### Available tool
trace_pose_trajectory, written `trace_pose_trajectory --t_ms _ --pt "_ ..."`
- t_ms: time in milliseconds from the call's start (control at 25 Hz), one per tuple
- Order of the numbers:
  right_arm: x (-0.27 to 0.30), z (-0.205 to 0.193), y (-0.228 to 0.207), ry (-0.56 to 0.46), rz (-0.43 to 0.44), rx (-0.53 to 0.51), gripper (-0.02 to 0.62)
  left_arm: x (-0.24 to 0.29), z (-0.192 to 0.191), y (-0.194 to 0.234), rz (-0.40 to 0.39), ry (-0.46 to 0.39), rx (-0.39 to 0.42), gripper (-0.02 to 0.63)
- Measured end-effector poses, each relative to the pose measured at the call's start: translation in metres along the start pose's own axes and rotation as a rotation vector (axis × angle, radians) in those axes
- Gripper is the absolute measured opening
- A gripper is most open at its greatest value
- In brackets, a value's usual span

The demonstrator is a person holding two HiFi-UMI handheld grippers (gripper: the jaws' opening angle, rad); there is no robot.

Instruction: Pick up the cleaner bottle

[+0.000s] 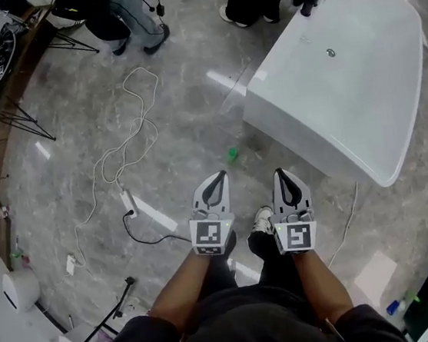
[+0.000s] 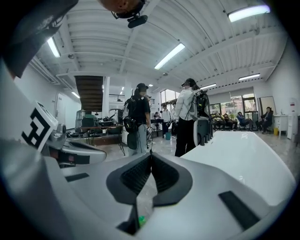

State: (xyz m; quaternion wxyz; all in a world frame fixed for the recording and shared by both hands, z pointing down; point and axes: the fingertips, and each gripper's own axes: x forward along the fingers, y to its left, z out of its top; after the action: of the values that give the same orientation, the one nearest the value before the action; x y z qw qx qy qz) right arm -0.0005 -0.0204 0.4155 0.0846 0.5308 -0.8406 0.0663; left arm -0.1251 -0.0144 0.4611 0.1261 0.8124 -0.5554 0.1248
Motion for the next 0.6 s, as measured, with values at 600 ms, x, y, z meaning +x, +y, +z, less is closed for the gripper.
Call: trace_pose_trajectory --t_ms 600 --pt "0.11 -0.287 0.001 0.049 -0.001 -0.007 0.017 0.139 -0.312 0.051 0.027 0.032 0.008 0.006"
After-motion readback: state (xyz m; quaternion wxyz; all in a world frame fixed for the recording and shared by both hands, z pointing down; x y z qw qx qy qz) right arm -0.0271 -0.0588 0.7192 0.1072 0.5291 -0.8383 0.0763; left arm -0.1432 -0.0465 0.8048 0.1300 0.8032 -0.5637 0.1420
